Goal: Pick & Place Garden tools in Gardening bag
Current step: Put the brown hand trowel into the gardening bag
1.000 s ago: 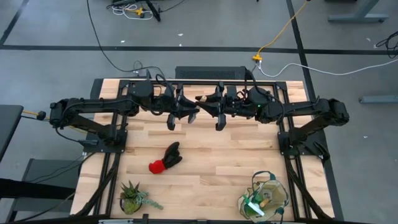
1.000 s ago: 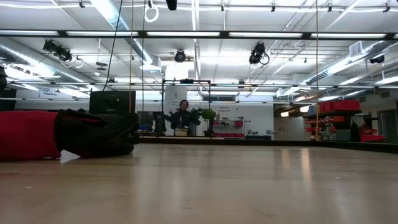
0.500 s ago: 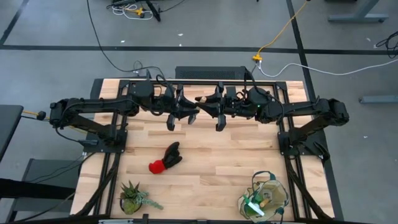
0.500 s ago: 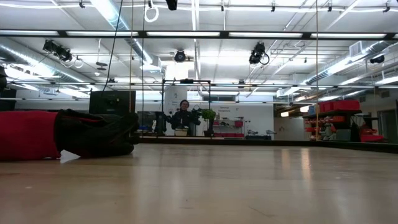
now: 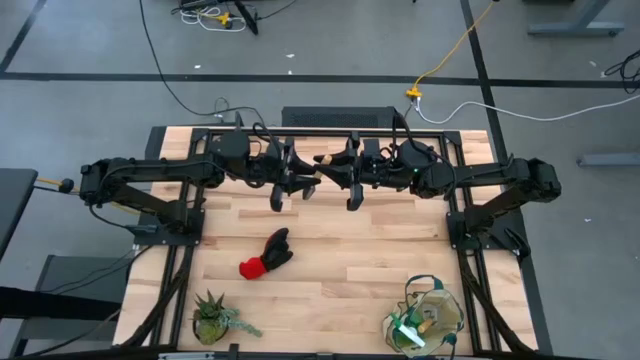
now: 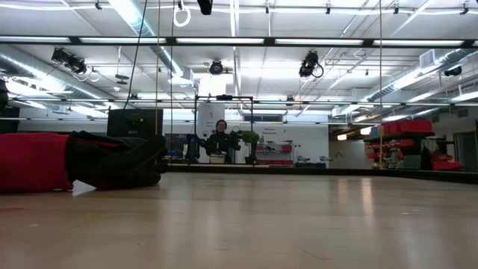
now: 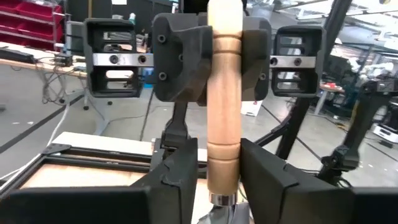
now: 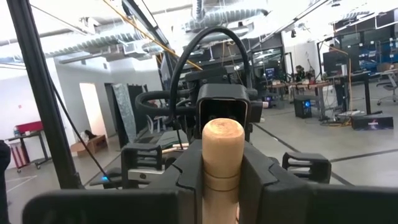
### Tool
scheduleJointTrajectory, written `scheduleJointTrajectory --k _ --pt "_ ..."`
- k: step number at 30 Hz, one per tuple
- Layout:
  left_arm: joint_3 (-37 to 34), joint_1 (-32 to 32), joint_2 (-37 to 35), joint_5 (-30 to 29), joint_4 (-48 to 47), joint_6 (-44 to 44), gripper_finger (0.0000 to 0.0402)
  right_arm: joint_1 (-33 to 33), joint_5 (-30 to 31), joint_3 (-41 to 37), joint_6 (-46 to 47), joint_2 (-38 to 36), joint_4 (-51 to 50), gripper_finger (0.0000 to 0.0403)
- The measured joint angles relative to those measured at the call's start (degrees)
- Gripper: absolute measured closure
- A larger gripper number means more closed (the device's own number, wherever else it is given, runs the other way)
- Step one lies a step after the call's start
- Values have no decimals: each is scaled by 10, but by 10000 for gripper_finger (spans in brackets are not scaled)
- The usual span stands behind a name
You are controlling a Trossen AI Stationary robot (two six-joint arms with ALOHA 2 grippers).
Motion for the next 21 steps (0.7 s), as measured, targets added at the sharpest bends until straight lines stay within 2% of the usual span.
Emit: scheduleJointTrajectory --k 5,10,14,21 --pt "0 0 0 -33 -17 10 233 0 4 0 -1 0 -5 344" --pt "0 1 -5 -27 -26 12 193 0 0 0 -1 0 -7 344" --pt "0 1 -22 -35 -51 13 188 0 -1 0 -12 -6 -11 344" --pt "0 10 -57 -49 -82 14 204 0 -7 0 -40 -25 -44 344"
